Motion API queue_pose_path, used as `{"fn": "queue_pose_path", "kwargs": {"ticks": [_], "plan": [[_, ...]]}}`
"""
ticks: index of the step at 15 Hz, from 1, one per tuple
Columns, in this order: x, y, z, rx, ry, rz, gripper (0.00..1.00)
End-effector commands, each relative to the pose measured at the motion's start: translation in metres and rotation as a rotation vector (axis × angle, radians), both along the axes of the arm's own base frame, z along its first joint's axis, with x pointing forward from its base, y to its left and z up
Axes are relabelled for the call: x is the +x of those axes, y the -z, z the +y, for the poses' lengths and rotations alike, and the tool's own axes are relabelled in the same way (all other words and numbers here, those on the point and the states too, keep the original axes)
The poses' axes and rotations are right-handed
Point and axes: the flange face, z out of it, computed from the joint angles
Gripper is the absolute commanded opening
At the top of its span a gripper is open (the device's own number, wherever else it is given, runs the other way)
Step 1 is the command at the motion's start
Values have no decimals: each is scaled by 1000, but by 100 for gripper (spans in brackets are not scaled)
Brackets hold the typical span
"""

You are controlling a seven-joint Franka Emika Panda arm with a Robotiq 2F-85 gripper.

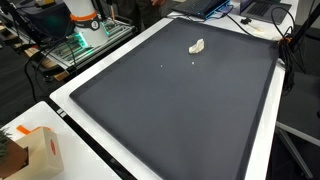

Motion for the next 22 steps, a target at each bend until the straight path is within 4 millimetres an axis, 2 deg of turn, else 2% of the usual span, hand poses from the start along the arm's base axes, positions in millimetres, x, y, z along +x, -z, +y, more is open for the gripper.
{"fn": "queue_pose_path", "kwargs": {"ticks": [1, 21, 22], "plan": [[0, 0, 0, 0, 0, 1, 13], [0, 0, 0, 0, 0, 1, 13], [7, 10, 0, 25, -7, 20, 3]]}}
